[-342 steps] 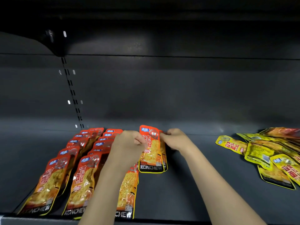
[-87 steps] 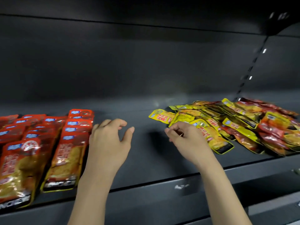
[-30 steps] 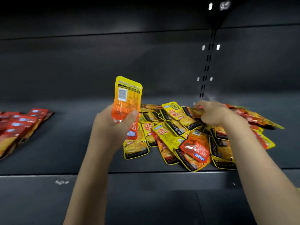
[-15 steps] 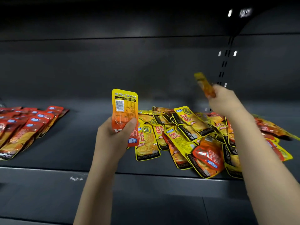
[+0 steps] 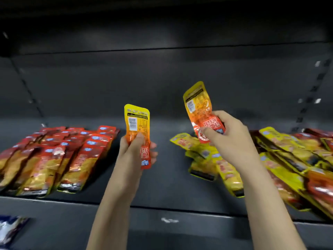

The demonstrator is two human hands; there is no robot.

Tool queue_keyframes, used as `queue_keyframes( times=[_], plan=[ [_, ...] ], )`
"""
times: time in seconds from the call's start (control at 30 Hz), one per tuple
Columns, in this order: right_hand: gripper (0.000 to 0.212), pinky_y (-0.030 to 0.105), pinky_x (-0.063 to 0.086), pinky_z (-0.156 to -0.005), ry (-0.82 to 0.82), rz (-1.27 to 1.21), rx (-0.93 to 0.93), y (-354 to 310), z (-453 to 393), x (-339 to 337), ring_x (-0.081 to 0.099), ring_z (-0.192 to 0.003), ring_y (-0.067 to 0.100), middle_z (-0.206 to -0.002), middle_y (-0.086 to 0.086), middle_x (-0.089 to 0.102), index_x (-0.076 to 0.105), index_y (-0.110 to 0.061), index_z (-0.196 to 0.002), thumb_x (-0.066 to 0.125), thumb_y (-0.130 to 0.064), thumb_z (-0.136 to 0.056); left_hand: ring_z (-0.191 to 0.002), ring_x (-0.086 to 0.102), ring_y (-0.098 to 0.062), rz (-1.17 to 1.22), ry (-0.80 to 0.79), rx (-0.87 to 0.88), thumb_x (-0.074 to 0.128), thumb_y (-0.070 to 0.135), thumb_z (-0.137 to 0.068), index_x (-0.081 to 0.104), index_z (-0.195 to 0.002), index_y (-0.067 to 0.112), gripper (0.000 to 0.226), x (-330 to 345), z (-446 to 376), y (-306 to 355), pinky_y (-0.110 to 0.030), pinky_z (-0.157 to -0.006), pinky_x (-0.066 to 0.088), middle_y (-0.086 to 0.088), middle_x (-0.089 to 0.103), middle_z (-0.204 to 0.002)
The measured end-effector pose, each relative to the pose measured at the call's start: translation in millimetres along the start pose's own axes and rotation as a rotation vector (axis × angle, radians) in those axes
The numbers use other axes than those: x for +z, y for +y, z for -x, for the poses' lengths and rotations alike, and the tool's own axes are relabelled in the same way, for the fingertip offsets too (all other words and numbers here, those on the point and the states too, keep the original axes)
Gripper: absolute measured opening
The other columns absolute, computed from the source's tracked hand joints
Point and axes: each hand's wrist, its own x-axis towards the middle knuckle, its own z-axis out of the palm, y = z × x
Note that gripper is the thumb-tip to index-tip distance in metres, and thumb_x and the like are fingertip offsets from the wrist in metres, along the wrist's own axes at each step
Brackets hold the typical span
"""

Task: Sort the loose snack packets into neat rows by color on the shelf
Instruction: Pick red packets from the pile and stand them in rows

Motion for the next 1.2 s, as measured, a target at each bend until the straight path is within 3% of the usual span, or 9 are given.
queue_keyframes(
  times=[0.13,0.37,0.47,0.53,0.63,0.73,0.9,1.1,1.2],
  plan=[
    [0.028,0.019,0.041,-0.064,-0.025,-0.009,0.030,-34.6,5.1,71.5,0.059,-0.084,0.015,-0.093,-0.006,0.066,0.060,-0.027,-0.113,0.064,-0.022,-0.086,-0.056,0.055,-0.013,0.147,-0.060,-0.049,0.049,0.048,-0.081,0.053,-0.110,0.013,0.046,-76.0,-18.7,23.9,-0.022,-0.051,0.046,-0.004,0.059,-0.070],
    [0.027,0.009,0.039,-0.063,-0.043,-0.041,0.071,-75.3,19.2,152.4,0.059,-0.081,0.009,-0.092,-0.008,0.065,0.059,-0.028,-0.112,0.062,-0.018,-0.087,-0.047,0.041,-0.010,0.299,-0.120,-0.138,0.065,0.030,-0.068,0.048,-0.078,0.018,0.023,-161.5,-41.7,50.1,-0.016,-0.039,0.028,-0.001,0.042,-0.064],
    [0.022,0.002,0.038,-0.060,-0.063,-0.026,0.079,-84.6,22.6,168.1,0.057,-0.076,-0.002,-0.084,-0.016,0.062,0.055,-0.033,-0.103,0.062,-0.018,-0.087,-0.040,0.043,-0.009,0.340,-0.165,-0.177,0.073,0.033,-0.064,0.058,-0.058,0.021,0.020,-175.3,-42.7,56.9,-0.014,-0.038,0.036,0.001,0.046,-0.055],
    [0.021,0.001,0.038,-0.060,-0.067,-0.016,0.087,-88.0,25.0,173.0,0.057,-0.077,-0.004,-0.082,-0.017,0.062,0.056,-0.034,-0.100,0.062,-0.018,-0.087,-0.046,0.046,-0.012,0.336,-0.159,-0.142,0.070,0.011,-0.062,0.055,-0.065,0.017,0.016,-183.6,-44.9,53.1,-0.019,-0.045,0.043,-0.004,0.047,-0.060],
    [0.022,0.005,0.039,-0.061,-0.052,-0.003,0.106,-87.6,29.5,172.6,0.058,-0.079,-0.001,-0.085,-0.015,0.063,0.057,-0.034,-0.102,0.062,-0.019,-0.087,-0.075,0.061,-0.022,0.173,-0.163,-0.071,0.074,-0.009,-0.057,0.055,-0.091,0.013,0.045,-194.4,-48.1,43.6,-0.028,-0.063,0.054,-0.013,0.061,-0.087],
    [0.023,0.004,0.040,-0.061,-0.036,-0.007,0.113,-85.1,31.3,167.8,0.058,-0.078,-0.002,-0.082,-0.017,0.063,0.055,-0.036,-0.098,0.062,-0.017,-0.087,-0.086,0.067,-0.030,-0.081,-0.098,0.022,0.077,0.000,-0.061,0.053,-0.105,0.020,0.055,-195.6,-41.8,46.2,-0.043,-0.071,0.057,-0.015,0.068,-0.098],
    [0.023,0.001,0.037,-0.061,-0.013,-0.017,0.084,-85.0,28.1,164.5,0.056,-0.076,-0.003,-0.081,-0.018,0.060,0.055,-0.033,-0.101,0.062,-0.016,-0.087,-0.071,0.068,-0.026,-0.467,0.100,0.260,0.085,0.005,-0.063,0.046,-0.101,0.034,0.062,-199.7,-37.5,59.7,-0.052,-0.075,0.053,-0.002,0.072,-0.071],
    [0.025,0.004,0.038,-0.061,-0.012,-0.020,0.054,-86.5,26.1,162.2,0.056,-0.077,-0.003,-0.082,-0.018,0.060,0.056,-0.034,-0.101,0.063,-0.015,-0.086,-0.054,0.058,0.000,-0.223,0.311,0.336,0.080,0.016,-0.071,0.064,-0.092,0.022,0.027,-186.3,-31.1,85.7,-0.023,-0.052,0.054,0.011,0.063,-0.058],
    [0.022,0.022,0.045,-0.068,0.013,-0.012,0.044,-87.6,25.3,158.6,0.059,-0.079,0.011,-0.082,-0.011,0.063,0.058,-0.032,-0.096,0.064,-0.015,-0.085,-0.053,0.056,-0.003,-0.160,0.317,0.292,0.073,0.018,-0.080,0.066,-0.087,0.017,0.010,-182.1,-29.7,86.7,-0.017,-0.046,0.048,0.001,0.056,-0.062]
  ],
)
